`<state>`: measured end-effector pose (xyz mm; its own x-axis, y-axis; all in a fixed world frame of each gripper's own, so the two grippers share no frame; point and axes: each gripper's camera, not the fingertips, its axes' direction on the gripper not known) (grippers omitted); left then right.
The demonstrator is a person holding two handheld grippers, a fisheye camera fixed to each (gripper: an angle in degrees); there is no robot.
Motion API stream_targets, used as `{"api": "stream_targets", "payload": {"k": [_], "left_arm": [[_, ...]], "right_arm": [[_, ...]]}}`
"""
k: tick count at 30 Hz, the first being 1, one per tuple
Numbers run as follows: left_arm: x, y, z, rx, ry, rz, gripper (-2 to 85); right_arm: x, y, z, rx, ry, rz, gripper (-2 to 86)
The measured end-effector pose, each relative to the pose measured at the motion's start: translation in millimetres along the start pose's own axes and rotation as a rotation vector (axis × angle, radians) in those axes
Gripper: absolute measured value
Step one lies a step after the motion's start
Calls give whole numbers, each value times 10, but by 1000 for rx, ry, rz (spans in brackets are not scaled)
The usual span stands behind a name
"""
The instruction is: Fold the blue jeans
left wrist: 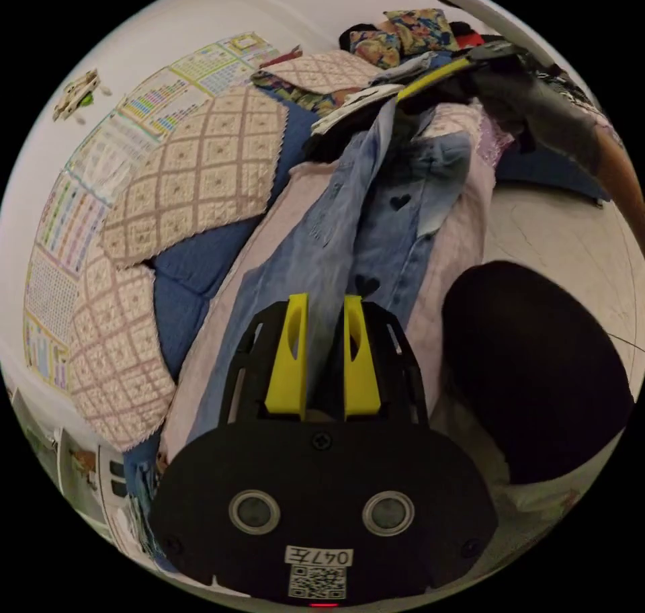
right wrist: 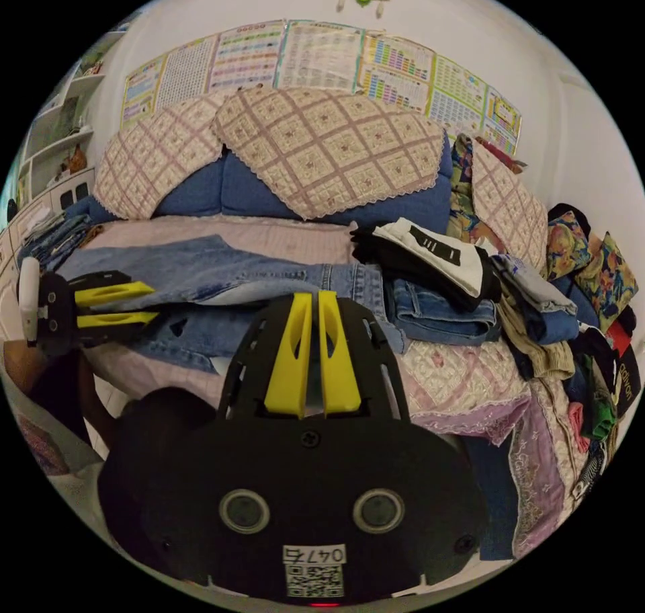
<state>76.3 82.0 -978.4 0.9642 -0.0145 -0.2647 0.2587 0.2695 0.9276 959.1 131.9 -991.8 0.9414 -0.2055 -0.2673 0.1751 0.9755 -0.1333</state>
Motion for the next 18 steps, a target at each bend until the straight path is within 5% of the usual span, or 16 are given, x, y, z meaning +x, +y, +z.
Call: {"api": "stream_targets", "payload": {"k": [6,18], "left_arm": [[-500,761,450,-257,-165,-37,74],[-1950,3288,1140,-689,-376,-466,45]], "right_arm": [[101,-355,261,40,4,-38,-1],[367,-830,1081,38,-38,15,-1]]}}
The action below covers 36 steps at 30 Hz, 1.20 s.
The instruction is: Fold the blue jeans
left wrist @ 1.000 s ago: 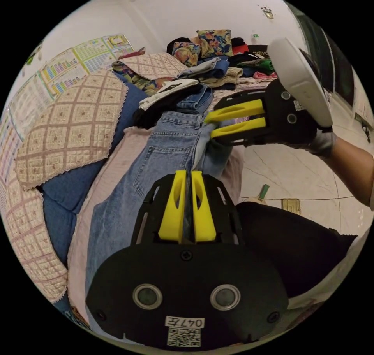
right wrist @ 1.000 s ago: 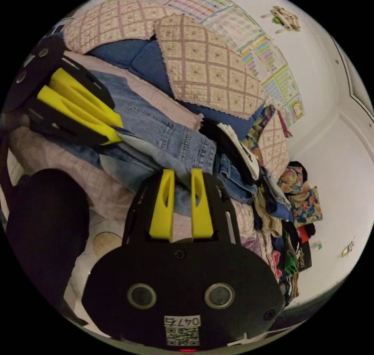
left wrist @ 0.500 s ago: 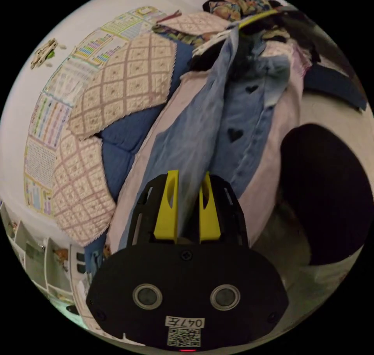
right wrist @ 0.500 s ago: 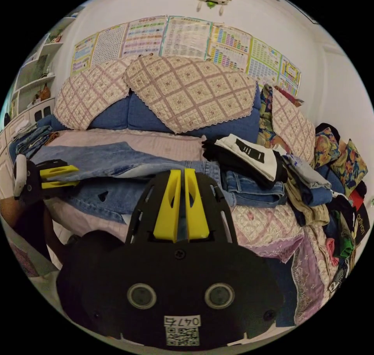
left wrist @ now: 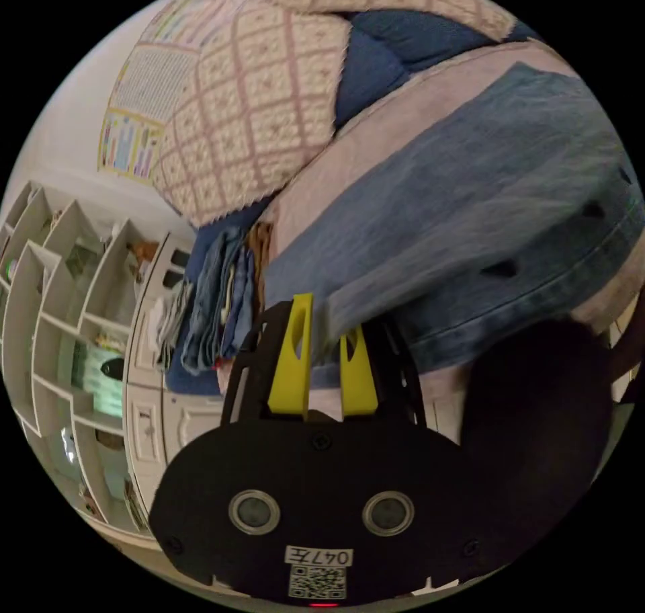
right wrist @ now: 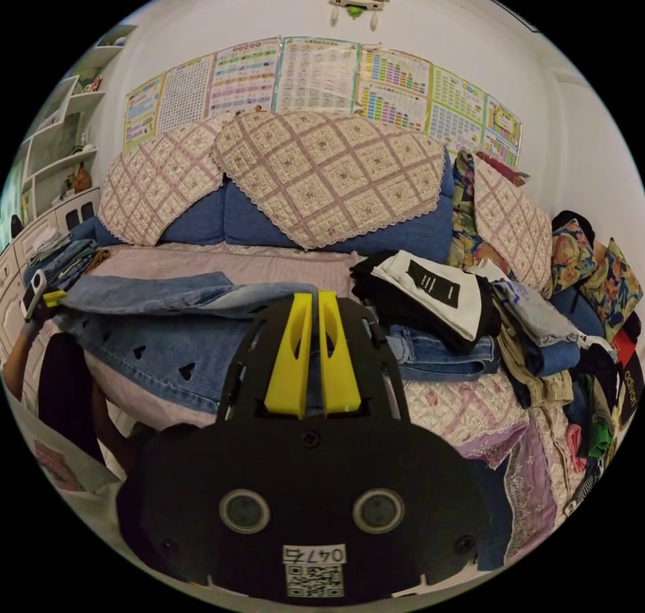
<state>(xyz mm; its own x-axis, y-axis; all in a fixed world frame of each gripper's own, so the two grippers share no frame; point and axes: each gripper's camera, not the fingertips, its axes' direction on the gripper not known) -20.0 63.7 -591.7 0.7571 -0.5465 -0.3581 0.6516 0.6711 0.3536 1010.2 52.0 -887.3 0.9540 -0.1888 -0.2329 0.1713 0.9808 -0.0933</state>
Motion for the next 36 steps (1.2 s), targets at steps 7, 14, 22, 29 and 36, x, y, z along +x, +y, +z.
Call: {"api": "stream_targets", "payload": {"k": [7,14,22,29,36], "left_arm": [[-555,273,1000,16,66,-133,-5],[-1213,-842,1614,130,115,-70,-7],[-1104,-2304,3188,-98,314,5,-5],[-406,-2500,3854,0,147,43,6],[-202,-2354,4180,-46,111,64,94]], "right_arm": [[-110,-415,652,-20,90,-45,-1],[71,-1391,1744,-35,69,-11,-2],[147,-1886,4053,-354,138,28,-2],[180,-1583,5040,-439,176,56,-2],[115,-1392,5401,-503,168,-20,-1]]}}
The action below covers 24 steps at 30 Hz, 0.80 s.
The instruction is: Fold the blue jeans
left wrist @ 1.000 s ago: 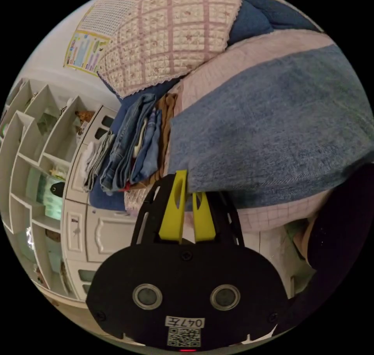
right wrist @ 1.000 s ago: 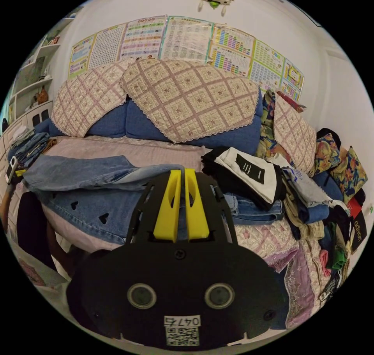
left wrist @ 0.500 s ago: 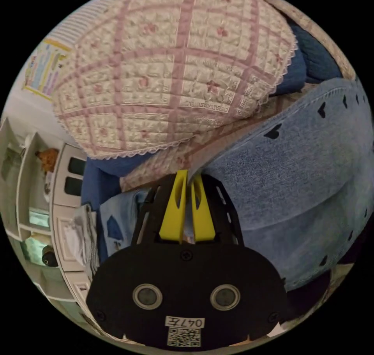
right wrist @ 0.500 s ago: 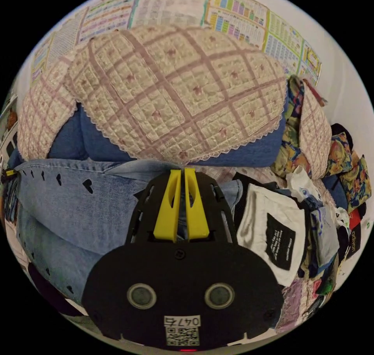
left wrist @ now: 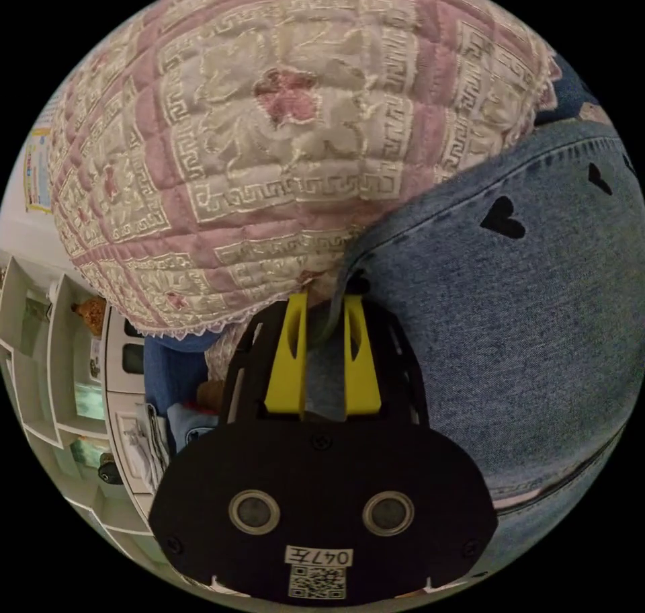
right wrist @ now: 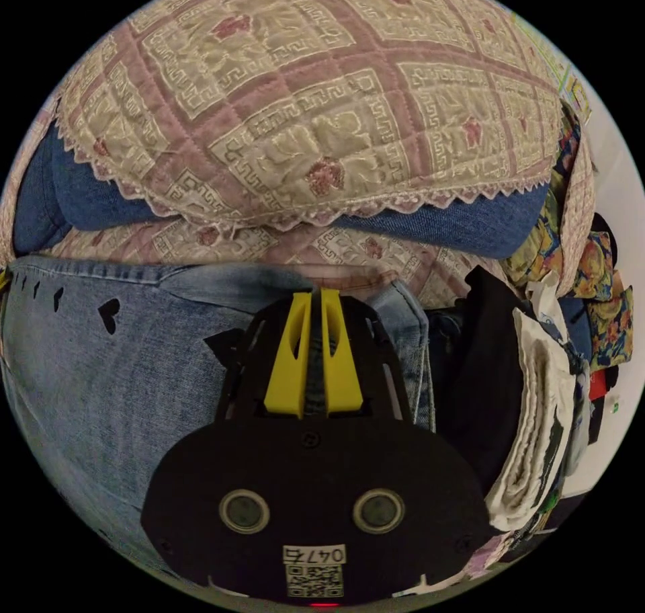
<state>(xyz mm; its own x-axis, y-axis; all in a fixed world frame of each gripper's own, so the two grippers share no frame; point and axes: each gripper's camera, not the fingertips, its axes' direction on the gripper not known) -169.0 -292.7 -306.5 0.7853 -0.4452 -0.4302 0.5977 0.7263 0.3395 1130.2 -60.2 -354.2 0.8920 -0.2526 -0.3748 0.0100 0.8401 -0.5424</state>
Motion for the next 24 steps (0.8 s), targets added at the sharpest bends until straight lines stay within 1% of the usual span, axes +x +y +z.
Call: {"api": "stream_targets", "payload": {"k": [1,3,5,7,8,10,12,14,16,17,19,20,21,22,23,24], "left_arm": [[-102,60,-1,-12,17,-48,120],[-294,208,1,-59,8,-126,131],[-543,531,-50,-108,-64,-215,128],[-700,830,-137,-139,-121,-290,118],[-768,1032,-218,-142,-138,-331,111],[-812,1338,-372,-124,-114,-379,105],[-767,1655,-572,-70,-52,-407,101],[-573,2109,-917,25,17,-406,96],[-375,2515,-1237,113,102,-407,87],[-223,2798,-1451,172,166,-407,77],[64,3217,-1780,243,240,-372,54],[289,3507,-2017,299,252,-349,40],[414,3653,-2137,328,249,-333,33],[687,3943,-2370,387,215,-298,13],[983,4224,-2572,423,134,-279,1],[1134,4356,-2655,427,77,-276,-1]], "right_arm": [[11,-11,6,-20,-15,-5,0],[63,-10,-5,-43,-51,11,8],[110,10,-42,-55,-62,26,26],[155,52,-128,-69,-91,49,75],[165,71,-166,-64,-104,58,83],[181,192,-407,-6,-117,96,107],[138,322,-646,48,-102,80,124],[109,504,-963,123,-86,83,146],[103,879,-1491,275,-104,60,149],[108,985,-1614,301,-108,50,148],[158,1514,-2088,402,-117,35,137],[173,1689,-2208,440,-108,41,128],[199,2083,-2433,517,-80,59,109],[221,2519,-2617,577,-43,88,89],[228,2748,-2689,601,-23,105,80],[234,3220,-2786,625,32,140,54]]}}
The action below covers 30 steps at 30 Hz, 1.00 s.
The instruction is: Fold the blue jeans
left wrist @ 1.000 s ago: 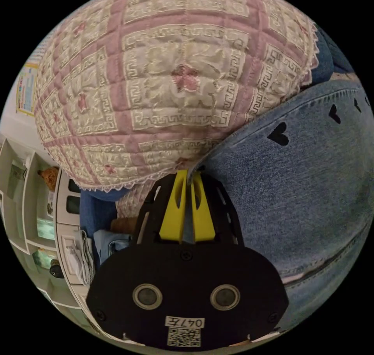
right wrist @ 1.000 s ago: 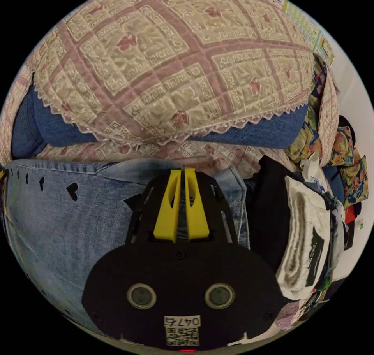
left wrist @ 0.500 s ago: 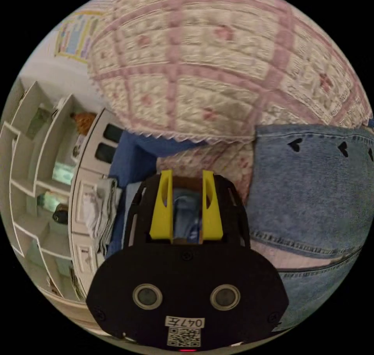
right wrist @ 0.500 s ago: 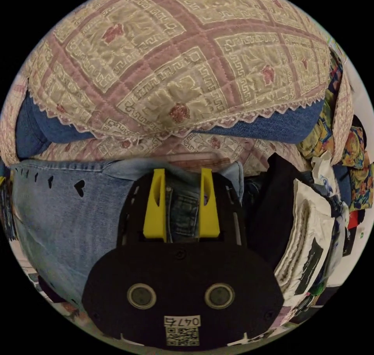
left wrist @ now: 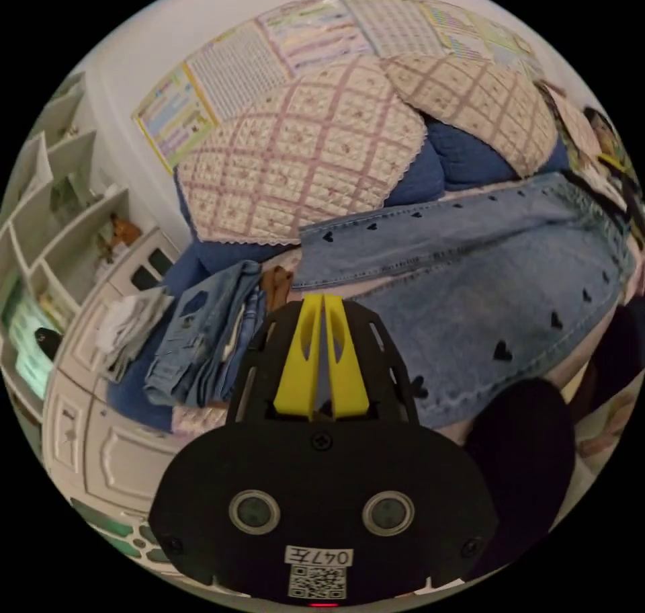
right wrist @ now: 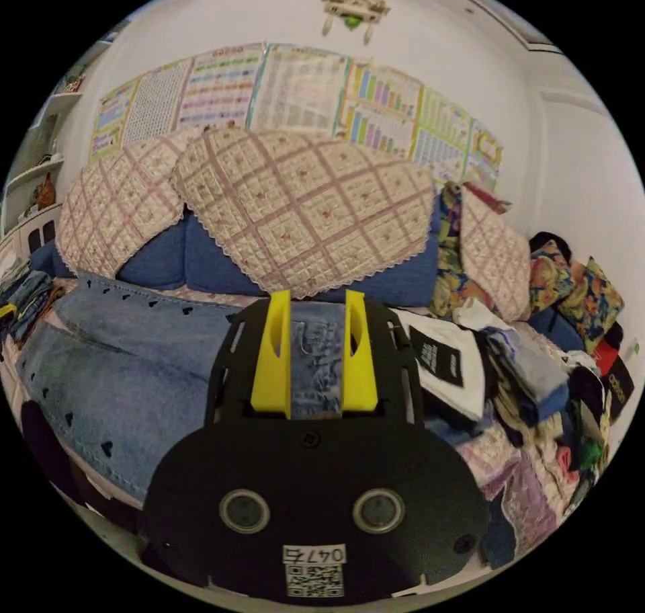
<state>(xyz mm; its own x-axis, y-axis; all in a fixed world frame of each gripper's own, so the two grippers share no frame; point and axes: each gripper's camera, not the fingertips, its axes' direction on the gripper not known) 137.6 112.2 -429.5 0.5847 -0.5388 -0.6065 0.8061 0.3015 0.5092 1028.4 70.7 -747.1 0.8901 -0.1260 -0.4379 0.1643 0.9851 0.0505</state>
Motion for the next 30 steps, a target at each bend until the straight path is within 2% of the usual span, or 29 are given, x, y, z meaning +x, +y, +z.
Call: {"api": "stream_targets", "payload": {"k": [2,4,6,7,10,17,22,24,26,29,30], "left_arm": [[489,522,-384,9,-274,43,-6],[778,918,-565,11,-378,32,-7],[993,1231,-710,-25,-322,16,-8],[1103,1342,-859,-28,-255,-1,-8],[1356,1280,-1386,94,-114,10,-8],[2218,733,-2376,359,39,236,-8],[2722,746,-2752,385,36,303,-8],[2808,722,-2834,379,105,312,-8],[2955,633,-2928,371,252,399,-8],[3267,532,-3065,421,300,518,-8],[3334,512,-3087,431,300,538,-8]], "right_arm": [[60,565,-435,-12,142,-7,22],[54,1428,-798,-151,364,-52,-3],[7,2033,-966,-328,429,-73,-5],[-48,2349,-1088,-418,391,-77,-5],[-232,2728,-1385,-481,321,-108,-6],[-403,2440,-1708,-326,224,-119,-5],[-551,2299,-2133,-205,189,-135,-5],[-593,2241,-2240,-165,175,-164,-5],[-591,2112,-2280,-130,158,-197,-5],[-453,1748,-2127,-161,58,-200,-5],[-390,1581,-1966,-225,12,-200,-5]]}}
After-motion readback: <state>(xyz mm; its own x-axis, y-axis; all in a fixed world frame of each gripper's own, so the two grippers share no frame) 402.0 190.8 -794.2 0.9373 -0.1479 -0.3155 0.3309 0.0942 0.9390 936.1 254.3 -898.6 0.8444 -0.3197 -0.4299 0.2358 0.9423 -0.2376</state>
